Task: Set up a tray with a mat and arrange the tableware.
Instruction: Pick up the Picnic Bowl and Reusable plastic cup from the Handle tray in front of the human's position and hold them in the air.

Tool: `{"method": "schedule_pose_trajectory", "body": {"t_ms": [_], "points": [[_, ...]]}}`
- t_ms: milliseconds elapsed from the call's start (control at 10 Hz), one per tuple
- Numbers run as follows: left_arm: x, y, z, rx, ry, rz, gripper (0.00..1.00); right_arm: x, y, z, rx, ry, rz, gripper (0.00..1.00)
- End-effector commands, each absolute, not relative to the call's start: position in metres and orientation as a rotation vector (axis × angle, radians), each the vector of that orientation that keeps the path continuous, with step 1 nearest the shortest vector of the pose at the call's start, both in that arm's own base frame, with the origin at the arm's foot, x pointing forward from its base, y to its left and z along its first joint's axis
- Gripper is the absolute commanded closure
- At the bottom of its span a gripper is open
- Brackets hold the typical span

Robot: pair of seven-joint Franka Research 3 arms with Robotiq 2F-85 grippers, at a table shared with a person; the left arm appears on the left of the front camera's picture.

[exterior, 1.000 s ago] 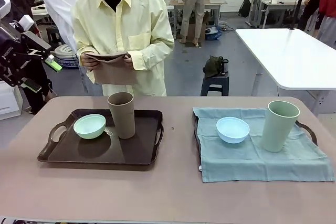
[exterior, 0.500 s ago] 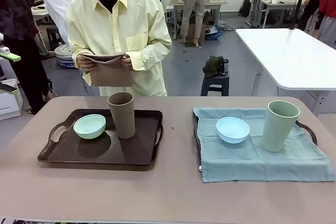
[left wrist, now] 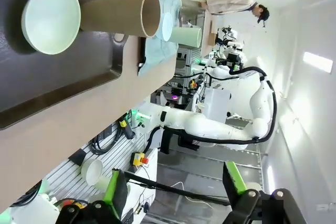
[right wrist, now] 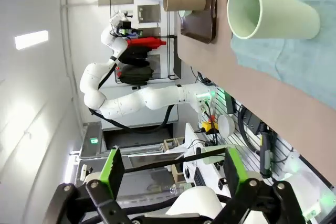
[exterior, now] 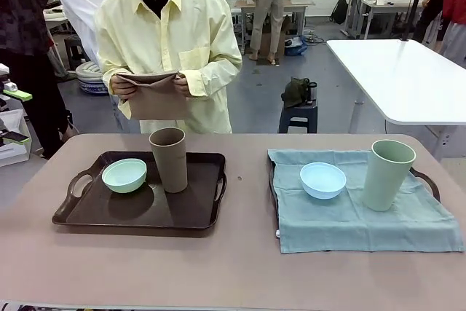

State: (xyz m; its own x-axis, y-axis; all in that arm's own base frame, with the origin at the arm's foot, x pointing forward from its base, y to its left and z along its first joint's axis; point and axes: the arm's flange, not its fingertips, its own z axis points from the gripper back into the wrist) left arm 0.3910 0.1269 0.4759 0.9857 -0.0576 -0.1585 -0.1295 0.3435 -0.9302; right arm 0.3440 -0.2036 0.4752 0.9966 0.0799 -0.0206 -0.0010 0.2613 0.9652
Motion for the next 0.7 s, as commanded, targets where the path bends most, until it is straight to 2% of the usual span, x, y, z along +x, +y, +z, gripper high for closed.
{"method": "schedule_pose_trajectory", "body": {"t_ms": [0, 100, 600], "points": [[0.386, 0.114, 0.486, -1.156, 0.114, -0.008, 0.03, 0.347, -0.19, 0.48, 1.28, 0.087, 0.064, 0.0], [0.391, 0.127, 0.476, -1.221, 0.174, 0.047, 0.03, 0.344, -0.204, 0.475, 1.306, 0.07, 0.055, 0.0], [0.391, 0.127, 0.476, -1.221, 0.174, 0.047, 0.03, 0.344, -0.204, 0.475, 1.306, 0.07, 0.055, 0.0]]}}
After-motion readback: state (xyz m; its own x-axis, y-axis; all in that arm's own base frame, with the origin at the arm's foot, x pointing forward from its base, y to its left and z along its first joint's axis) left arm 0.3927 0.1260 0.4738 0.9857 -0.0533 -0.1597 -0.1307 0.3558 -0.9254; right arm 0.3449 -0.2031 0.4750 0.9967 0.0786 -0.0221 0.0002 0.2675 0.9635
